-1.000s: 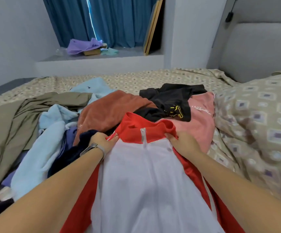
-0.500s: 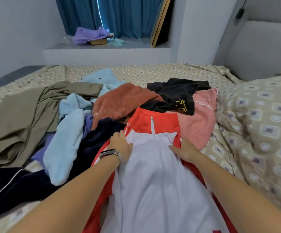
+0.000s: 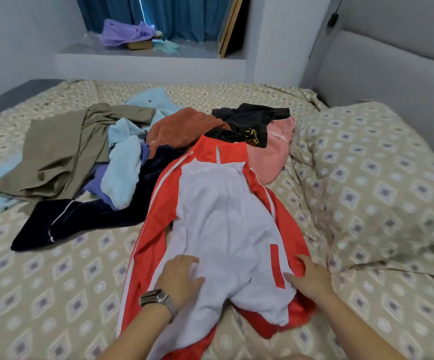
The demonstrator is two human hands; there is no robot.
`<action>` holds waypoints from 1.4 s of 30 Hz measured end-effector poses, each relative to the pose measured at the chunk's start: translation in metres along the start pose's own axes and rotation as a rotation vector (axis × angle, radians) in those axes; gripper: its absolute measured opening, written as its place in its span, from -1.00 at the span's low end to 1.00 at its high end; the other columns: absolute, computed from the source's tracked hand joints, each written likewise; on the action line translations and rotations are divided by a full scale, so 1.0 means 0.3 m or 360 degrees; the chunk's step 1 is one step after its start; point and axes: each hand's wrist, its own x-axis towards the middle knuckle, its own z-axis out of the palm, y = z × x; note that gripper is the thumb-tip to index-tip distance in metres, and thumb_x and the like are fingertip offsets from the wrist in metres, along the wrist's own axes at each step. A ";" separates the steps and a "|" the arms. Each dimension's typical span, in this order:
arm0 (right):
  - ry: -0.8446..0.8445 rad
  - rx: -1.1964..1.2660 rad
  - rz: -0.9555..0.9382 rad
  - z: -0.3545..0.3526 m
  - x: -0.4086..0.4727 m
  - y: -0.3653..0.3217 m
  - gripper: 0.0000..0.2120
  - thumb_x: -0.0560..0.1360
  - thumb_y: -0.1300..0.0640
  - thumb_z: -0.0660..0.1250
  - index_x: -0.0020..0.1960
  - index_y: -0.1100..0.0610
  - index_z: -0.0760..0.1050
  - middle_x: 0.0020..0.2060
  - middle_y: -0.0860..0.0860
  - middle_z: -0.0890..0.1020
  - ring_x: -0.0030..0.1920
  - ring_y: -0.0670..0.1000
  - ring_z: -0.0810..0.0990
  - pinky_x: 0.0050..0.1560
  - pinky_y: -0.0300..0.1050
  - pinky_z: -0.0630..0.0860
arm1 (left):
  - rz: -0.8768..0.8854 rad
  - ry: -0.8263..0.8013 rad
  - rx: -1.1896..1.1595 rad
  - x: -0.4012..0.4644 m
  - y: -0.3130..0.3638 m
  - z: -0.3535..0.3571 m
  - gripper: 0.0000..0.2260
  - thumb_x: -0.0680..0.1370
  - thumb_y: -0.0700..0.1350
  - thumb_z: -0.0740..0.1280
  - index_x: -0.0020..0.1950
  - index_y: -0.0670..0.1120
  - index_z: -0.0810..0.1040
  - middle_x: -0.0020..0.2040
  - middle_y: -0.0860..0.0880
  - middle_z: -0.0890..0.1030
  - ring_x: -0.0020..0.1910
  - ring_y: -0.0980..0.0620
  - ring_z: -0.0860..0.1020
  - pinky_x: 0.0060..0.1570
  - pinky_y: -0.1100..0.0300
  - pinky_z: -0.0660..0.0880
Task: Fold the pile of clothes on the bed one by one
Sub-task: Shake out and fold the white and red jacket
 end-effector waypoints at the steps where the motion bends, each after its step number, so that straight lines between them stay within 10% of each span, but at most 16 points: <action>1: 0.0075 0.0020 -0.0013 0.026 -0.039 0.016 -0.41 0.44 -0.17 0.41 0.41 -0.03 0.38 0.26 0.16 0.52 0.29 0.18 0.47 0.26 -0.07 0.37 | -0.0026 -0.0058 0.0048 -0.026 -0.008 0.027 -0.21 0.26 0.37 -0.02 0.33 -0.01 0.49 0.27 -0.01 0.54 0.30 -0.04 0.46 0.29 0.14 0.35; 4: 0.0180 0.0177 -0.0098 0.095 -0.125 0.030 -0.62 0.50 -0.16 0.31 0.23 0.00 0.53 0.06 0.16 0.62 0.15 0.19 0.53 0.18 -0.02 0.43 | -0.0106 -0.0094 0.0065 -0.102 -0.033 0.078 -0.23 0.34 0.38 -0.07 0.38 0.00 0.44 0.31 0.01 0.53 0.32 0.00 0.45 0.29 0.16 0.35; 8: 0.0145 0.0293 -0.0029 0.099 -0.202 0.026 -0.32 0.23 -0.64 0.05 -0.24 -0.06 0.52 0.05 0.11 0.60 0.28 0.13 0.38 0.26 0.05 0.36 | -0.0131 0.0088 0.0010 -0.185 -0.103 0.135 -0.17 0.32 0.39 -0.15 0.25 -0.10 0.55 0.21 -0.06 0.58 0.23 -0.04 0.49 0.24 0.17 0.36; 12: 0.0139 0.0039 -0.0060 0.072 -0.314 -0.016 -0.31 0.13 -0.67 0.12 -0.47 -0.02 0.46 0.00 -0.05 0.48 0.22 0.04 0.36 0.16 -0.02 0.38 | -0.0312 0.0271 0.0026 -0.272 -0.097 0.170 -0.24 0.42 0.40 0.01 0.37 -0.13 0.42 0.34 -0.16 0.43 0.37 -0.15 0.35 0.37 0.06 0.27; 16: -0.0107 0.0246 -0.0305 0.109 -0.363 -0.068 -0.63 0.25 -0.34 0.42 -0.26 -0.07 0.43 -0.23 -0.08 0.55 -0.12 -0.02 0.55 -0.24 -0.22 0.36 | -0.0550 0.0101 0.0085 -0.313 -0.110 0.192 -0.15 0.46 0.48 -0.06 0.50 -0.11 0.22 0.39 -0.18 0.36 0.34 -0.17 0.36 0.30 0.04 0.32; 21: -0.0052 0.0721 -0.0408 0.101 -0.375 -0.112 -0.69 0.56 0.07 0.32 0.30 0.06 0.49 0.18 -0.01 0.60 0.18 0.01 0.56 0.04 -0.24 0.40 | -0.0570 -0.0066 0.0093 -0.360 -0.127 0.184 -0.08 0.28 0.62 -0.02 0.45 0.06 0.27 0.29 -0.12 0.36 0.23 -0.18 0.43 0.17 0.03 0.41; 25: -0.0107 0.0946 -0.0433 0.098 -0.394 -0.107 -0.92 0.62 0.13 0.24 0.01 -0.03 0.47 -0.04 -0.10 0.59 -0.08 -0.21 0.53 -0.14 -0.43 0.45 | -0.0211 0.0034 0.0139 -0.368 -0.157 0.171 -0.27 0.39 0.31 0.39 0.46 0.04 0.26 0.30 -0.03 0.40 0.28 -0.03 0.46 0.20 0.19 0.40; 30: -0.0162 0.0951 -0.0236 0.134 -0.375 -0.050 -0.74 0.55 0.05 0.35 0.16 0.15 0.46 0.07 0.08 0.57 0.07 0.06 0.55 0.12 0.02 0.52 | 0.0033 0.0254 0.0134 -0.378 -0.152 0.149 -0.90 0.52 0.04 0.38 -0.02 0.12 0.49 -0.04 0.08 0.49 -0.03 0.05 0.52 -0.04 0.17 0.47; 34: 0.0045 0.1450 0.0180 0.133 -0.343 0.003 -0.61 0.55 0.08 0.34 0.25 0.21 0.28 0.06 0.19 0.53 0.04 0.17 0.56 0.05 0.15 0.57 | -0.0023 0.0307 -0.0081 -0.378 -0.189 0.147 -0.76 0.51 -0.10 0.40 -0.22 0.22 0.44 -0.13 0.06 0.53 -0.08 0.00 0.53 -0.06 0.15 0.45; 39: 0.0410 0.1967 0.0568 0.060 -0.327 0.118 -0.52 0.55 0.28 0.32 0.40 0.23 0.21 0.17 0.27 0.48 0.07 0.22 0.55 0.14 0.26 0.53 | -0.0156 0.0985 -0.0334 -0.370 -0.254 0.074 -0.91 0.56 -0.28 0.28 -0.02 -0.21 0.59 -0.09 -0.19 0.59 -0.05 -0.20 0.53 -0.12 0.03 0.37; 42: 0.0304 0.1464 0.0354 0.046 -0.379 0.170 -0.59 0.49 0.39 0.36 0.29 0.22 0.38 0.09 0.18 0.47 -0.02 0.13 0.50 -0.15 -0.03 0.52 | -0.0138 0.0867 -0.0248 -0.373 -0.267 0.063 -0.85 0.57 -0.31 0.23 0.01 -0.16 0.59 -0.06 -0.17 0.57 -0.02 -0.20 0.51 -0.10 0.03 0.40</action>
